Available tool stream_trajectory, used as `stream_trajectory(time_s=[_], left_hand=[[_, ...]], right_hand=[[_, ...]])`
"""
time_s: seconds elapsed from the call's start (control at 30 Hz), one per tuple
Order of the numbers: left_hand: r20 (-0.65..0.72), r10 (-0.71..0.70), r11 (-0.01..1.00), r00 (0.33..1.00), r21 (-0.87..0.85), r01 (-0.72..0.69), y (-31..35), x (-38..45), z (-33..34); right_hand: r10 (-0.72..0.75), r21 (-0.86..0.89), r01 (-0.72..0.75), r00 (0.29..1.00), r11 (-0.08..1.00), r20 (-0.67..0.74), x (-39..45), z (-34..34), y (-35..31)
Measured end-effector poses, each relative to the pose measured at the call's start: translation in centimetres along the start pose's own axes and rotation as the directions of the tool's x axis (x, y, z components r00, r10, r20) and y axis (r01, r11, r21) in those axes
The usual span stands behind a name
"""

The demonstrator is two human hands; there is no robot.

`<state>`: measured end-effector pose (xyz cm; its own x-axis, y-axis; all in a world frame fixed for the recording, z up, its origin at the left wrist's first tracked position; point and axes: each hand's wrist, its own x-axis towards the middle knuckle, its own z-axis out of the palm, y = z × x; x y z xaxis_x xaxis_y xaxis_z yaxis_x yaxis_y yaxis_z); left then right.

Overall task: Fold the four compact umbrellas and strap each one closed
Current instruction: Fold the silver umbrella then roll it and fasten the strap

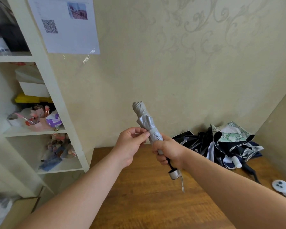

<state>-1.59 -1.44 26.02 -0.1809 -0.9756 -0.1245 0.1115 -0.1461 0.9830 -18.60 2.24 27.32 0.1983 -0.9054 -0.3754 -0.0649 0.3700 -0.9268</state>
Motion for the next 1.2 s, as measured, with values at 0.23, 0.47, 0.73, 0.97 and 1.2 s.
stream_trajectory(time_s=[0.23,0.47,0.73,0.97,1.2], left_hand=[[-0.006,-0.085,0.993,0.996,0.078,0.085,0.0,0.0,-0.7],[0.126,-0.041,0.999,0.991,0.003,0.041,0.4,-0.5,-0.7],[0.199,-0.093,0.989,0.976,-0.093,0.113,-0.2,-0.7,-1.4],[-0.038,-0.189,0.933,0.981,-0.319,0.167,-1.9,-0.1,-3.7],[-0.088,-0.223,0.902,0.971,-0.397,0.171,-2.2,0.7,-4.0]], right_hand=[[-0.001,-0.068,0.000,1.000,0.998,-0.012,-0.1,0.5,0.3],[-0.002,-0.110,0.009,0.998,0.994,0.060,-0.5,0.9,0.5],[-0.017,-0.397,0.060,0.994,0.916,0.110,-1.4,-0.6,0.6],[-0.231,-0.486,0.019,0.896,0.873,-0.379,-1.9,-7.1,6.4],[-0.040,-0.021,0.035,0.950,0.999,-0.309,-2.7,-6.1,7.8]])
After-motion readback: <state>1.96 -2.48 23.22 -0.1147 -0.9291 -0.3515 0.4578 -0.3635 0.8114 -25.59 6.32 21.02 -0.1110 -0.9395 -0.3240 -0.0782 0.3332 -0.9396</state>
